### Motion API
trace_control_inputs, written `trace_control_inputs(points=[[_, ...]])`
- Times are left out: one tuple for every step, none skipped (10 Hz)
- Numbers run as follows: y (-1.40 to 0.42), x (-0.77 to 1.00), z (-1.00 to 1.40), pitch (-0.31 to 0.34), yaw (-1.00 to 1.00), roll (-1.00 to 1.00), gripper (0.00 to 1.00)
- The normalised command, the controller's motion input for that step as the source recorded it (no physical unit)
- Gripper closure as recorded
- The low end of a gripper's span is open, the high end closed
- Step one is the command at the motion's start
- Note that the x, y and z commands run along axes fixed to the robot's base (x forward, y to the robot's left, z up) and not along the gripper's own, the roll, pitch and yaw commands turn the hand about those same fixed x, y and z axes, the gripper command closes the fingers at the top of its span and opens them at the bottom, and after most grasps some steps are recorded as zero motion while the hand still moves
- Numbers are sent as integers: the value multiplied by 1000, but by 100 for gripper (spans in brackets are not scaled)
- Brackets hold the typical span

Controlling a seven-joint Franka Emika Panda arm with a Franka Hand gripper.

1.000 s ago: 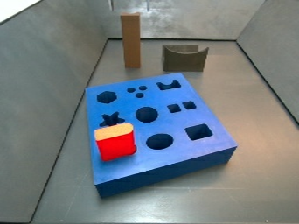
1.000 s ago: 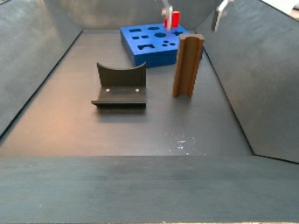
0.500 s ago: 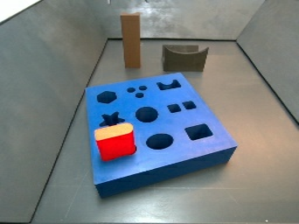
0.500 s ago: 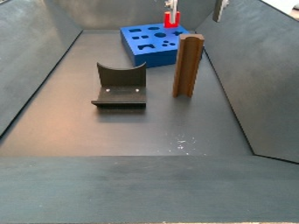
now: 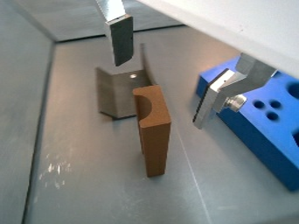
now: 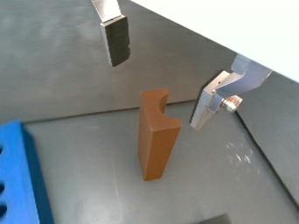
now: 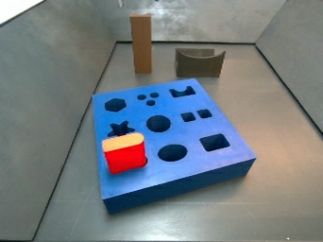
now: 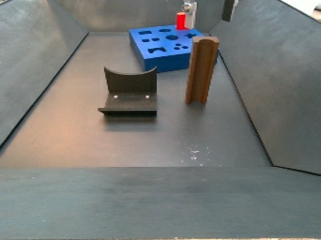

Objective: Pick up the arch object. Move up. Place the arch object on the fixture. Regrasp the arch object. Rotate the arch object. Move to above the board. Insert the arch object.
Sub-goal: Rotate the arch object.

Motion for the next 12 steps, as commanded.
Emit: trace_control_inputs(points=[[-3,42,-24,5,1000,-13,0],[-3,43,-23,5,1000,-14,0],[-3,43,-22,5,1000,-14,0],[-3,43,-22,5,1000,-14,0],[-3,43,-22,5,1000,-15,0],[-3,43,-22,6,1000,-15,0],[-3,43,-21,6,1000,-16,0],[-2,43,-21,6,1000,-16,0],[-2,43,-21,6,1000,-17,0],[-2,43,-21,6,1000,-18,0],[-2,43,-21,7,1000,-18,0],[-2,43,-20,7,1000,-19,0]])
